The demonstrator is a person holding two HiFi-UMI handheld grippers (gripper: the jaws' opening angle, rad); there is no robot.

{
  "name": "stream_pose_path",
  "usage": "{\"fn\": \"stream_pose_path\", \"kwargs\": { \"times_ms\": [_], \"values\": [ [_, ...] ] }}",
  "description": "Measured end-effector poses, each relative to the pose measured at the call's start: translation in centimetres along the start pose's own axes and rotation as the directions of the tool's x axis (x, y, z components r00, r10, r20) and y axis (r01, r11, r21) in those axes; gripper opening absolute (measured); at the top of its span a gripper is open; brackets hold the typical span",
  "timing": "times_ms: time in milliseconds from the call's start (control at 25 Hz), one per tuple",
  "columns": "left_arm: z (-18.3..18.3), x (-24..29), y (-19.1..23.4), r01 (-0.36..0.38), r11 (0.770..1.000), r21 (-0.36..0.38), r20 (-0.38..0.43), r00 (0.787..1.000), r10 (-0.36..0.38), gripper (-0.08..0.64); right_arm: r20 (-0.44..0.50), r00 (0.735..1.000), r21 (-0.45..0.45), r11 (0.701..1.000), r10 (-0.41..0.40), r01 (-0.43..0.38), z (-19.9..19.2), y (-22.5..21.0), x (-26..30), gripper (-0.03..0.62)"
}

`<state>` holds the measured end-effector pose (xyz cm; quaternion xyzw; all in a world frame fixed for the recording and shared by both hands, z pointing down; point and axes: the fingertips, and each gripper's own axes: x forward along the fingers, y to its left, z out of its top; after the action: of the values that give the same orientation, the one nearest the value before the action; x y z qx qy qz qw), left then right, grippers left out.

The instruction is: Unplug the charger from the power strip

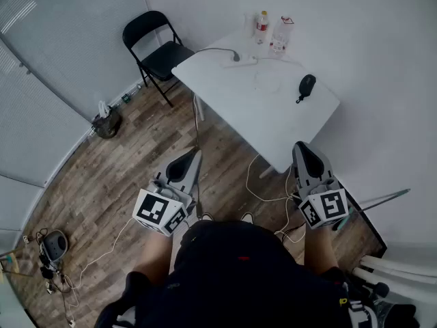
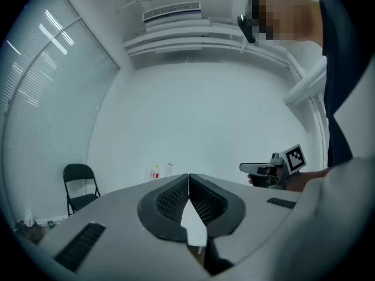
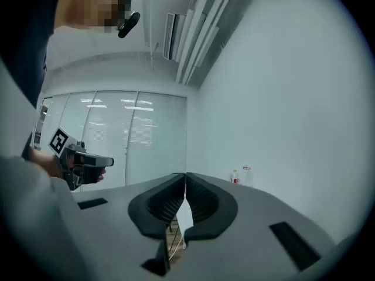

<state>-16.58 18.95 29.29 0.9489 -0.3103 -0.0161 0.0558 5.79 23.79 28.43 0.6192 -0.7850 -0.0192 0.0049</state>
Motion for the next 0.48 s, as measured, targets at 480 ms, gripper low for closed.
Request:
{"fn": "stream_pose_path", "kwargs": {
  "times_ms": [480],
  "values": [
    [0.34, -0.81, 0.52, -0.012, 1.0, 0.006, 0.004, 1.0, 0.012, 0.023, -0.008, 1.0, -0.004, 1.0, 0.019, -0.019, -0.18, 1.04, 0.52, 0.027]
  ]
}}
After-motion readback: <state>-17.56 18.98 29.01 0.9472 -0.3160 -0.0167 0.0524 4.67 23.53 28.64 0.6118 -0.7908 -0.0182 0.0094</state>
